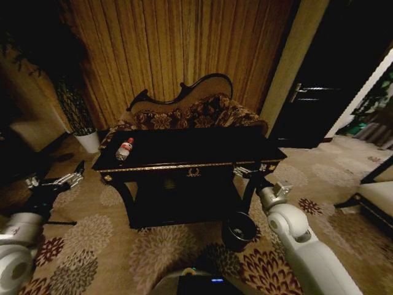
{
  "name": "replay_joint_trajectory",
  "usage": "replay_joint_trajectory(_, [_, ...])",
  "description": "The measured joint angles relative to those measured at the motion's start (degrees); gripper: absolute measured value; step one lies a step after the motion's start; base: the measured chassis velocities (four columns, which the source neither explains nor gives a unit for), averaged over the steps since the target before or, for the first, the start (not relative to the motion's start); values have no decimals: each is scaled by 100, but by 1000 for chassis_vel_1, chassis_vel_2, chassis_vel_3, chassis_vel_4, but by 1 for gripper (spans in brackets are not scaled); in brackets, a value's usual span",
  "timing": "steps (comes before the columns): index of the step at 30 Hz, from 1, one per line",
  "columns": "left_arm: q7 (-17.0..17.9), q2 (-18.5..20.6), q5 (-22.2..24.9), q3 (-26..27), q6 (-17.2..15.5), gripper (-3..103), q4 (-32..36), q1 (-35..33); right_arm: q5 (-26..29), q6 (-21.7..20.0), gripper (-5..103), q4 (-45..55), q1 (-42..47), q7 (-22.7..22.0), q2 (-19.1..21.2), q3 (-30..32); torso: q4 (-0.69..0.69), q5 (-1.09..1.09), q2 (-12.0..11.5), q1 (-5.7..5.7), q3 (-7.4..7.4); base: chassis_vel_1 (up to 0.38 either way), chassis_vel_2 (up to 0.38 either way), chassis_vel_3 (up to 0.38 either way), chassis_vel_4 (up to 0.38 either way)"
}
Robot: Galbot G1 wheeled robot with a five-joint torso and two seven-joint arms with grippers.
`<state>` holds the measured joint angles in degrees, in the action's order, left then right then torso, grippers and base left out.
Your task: Move to the front of the table and place the trash on the table into the trash bin.
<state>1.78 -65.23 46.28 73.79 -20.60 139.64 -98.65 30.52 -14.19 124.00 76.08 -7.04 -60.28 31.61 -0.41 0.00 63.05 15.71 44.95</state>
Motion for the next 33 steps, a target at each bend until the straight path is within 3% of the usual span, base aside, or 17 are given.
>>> replay_joint_trajectory(15, [-11,0,-12,-71,34,100,-33,30,62,0,100,50,-5,-52,29,-74,-1,1,-2,4,1,-201,203,205,-205])
replay_joint_trajectory(26, [3,97,22,-161,41,100,-219,131,188,-192,100,227,126,-339,79,-147,0,1,2,-4,-2,-12,18,11,-18])
replay_joint_trajectory(29, [267,251,68,-352,-155,100,-276,292,187,-193,100,228,157,-344,73,-150,0,1,1,-3,-1,0,0,0,0])
replay_joint_trajectory(31, [690,451,216,-562,-473,100,-319,517,182,-195,100,227,166,-345,70,-168,0,-1,0,0,1,0,0,0,0])
replay_joint_trajectory(32, [1009,655,413,-661,-830,100,-350,739,179,-197,100,227,169,-345,66,-184,-1,-2,-1,2,1,0,0,0,0])
replay_joint_trajectory(33, [1009,655,413,-661,-830,100,-350,739,179,-197,100,227,169,-345,66,-184,-1,-2,-1,2,1,0,0,0,0])
